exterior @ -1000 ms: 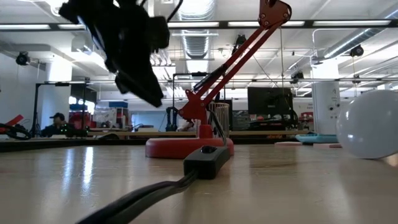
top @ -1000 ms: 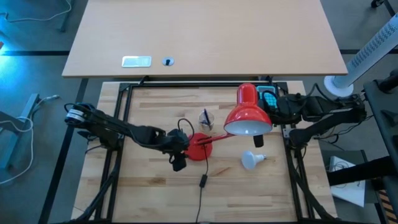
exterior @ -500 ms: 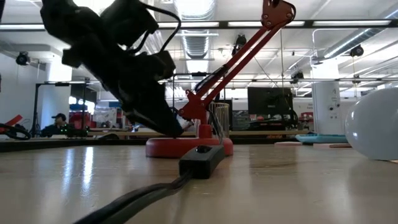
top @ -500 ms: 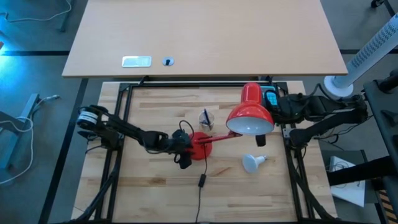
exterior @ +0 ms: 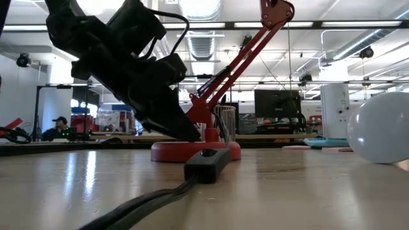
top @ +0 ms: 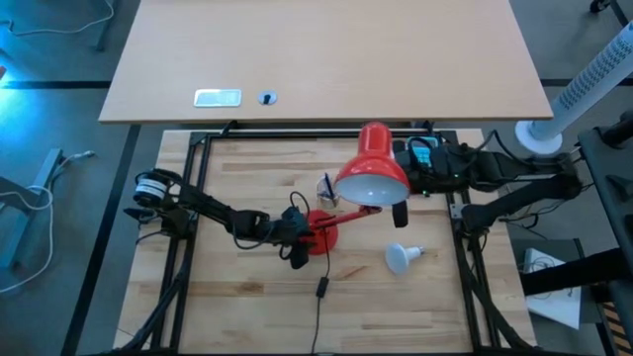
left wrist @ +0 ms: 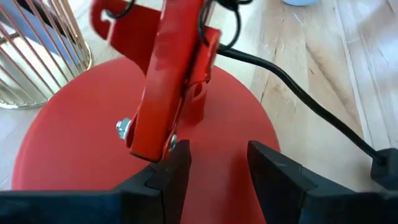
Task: Screw lightbulb
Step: Adjust the lamp
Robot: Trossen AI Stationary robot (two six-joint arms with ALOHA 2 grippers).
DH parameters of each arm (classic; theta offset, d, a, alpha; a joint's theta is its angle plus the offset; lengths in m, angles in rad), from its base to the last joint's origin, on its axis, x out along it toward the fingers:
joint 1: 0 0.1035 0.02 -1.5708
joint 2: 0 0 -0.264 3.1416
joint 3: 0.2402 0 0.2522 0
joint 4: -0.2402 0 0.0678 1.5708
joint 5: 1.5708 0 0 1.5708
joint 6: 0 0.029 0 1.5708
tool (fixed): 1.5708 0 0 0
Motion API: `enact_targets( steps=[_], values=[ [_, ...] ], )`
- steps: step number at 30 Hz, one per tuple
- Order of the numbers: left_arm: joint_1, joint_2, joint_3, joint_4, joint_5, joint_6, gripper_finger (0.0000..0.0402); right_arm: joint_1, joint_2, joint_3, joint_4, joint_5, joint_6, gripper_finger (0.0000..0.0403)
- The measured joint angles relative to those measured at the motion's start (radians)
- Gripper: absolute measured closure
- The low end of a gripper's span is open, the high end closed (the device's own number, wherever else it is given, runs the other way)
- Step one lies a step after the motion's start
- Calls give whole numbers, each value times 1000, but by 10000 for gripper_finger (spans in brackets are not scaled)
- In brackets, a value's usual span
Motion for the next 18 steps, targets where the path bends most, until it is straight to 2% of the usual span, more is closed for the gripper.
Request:
enact_targets(
  steps=[12, 18],
  values=[
    [27, 0, -10, 19, 28, 41, 246, -65, 88, -1, 65, -98, 5, 372],
    [31, 1, -10, 21, 29, 41, 246, -73, 159, -1, 83, -107, 0, 371]
  ],
)
